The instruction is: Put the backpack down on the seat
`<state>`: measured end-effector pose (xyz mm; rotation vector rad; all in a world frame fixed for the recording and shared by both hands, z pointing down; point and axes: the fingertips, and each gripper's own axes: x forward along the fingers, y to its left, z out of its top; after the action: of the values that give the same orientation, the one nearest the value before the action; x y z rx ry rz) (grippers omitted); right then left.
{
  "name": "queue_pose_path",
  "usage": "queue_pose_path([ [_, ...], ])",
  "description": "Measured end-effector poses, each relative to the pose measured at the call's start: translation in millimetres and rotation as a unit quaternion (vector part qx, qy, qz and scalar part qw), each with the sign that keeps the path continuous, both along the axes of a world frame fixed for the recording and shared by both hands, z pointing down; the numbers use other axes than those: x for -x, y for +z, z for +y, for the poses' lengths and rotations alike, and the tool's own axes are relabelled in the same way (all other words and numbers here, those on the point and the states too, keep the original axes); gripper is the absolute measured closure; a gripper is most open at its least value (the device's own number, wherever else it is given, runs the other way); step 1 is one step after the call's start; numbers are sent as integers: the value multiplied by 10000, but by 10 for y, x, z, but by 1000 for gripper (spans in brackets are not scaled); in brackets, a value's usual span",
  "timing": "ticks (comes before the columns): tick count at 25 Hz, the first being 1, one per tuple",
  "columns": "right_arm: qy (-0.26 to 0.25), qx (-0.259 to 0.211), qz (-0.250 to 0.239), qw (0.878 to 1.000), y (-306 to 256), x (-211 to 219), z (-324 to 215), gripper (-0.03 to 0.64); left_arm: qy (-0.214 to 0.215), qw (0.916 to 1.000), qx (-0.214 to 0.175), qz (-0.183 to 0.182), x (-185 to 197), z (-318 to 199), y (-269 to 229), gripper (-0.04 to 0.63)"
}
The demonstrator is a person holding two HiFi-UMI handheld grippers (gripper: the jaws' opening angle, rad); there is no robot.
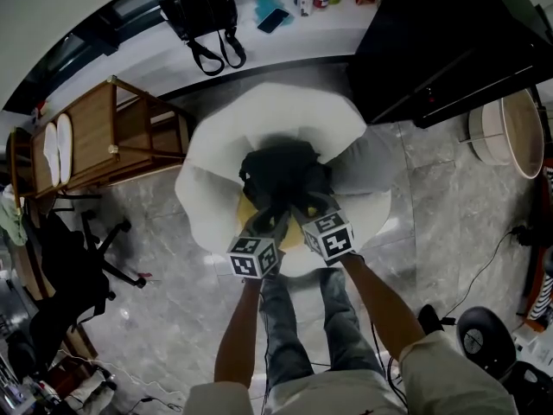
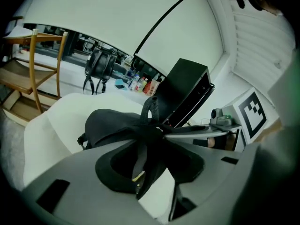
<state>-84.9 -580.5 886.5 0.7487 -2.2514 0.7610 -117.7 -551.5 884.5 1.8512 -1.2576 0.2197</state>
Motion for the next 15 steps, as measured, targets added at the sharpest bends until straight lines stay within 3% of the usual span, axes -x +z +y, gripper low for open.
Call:
queue_pose_path([
  [2,25,49,64,10000,46,-82,21,416,-56,9999,62,-108,72,77,79,398],
  [6,137,-9,26,9999,70,-206,39,394,-332,9992,79,-205,281,148,126,396],
  [15,400,-318,-104,9986,-245,-313,13,397,-249,9992,-76,-305,230,208,-73,397],
])
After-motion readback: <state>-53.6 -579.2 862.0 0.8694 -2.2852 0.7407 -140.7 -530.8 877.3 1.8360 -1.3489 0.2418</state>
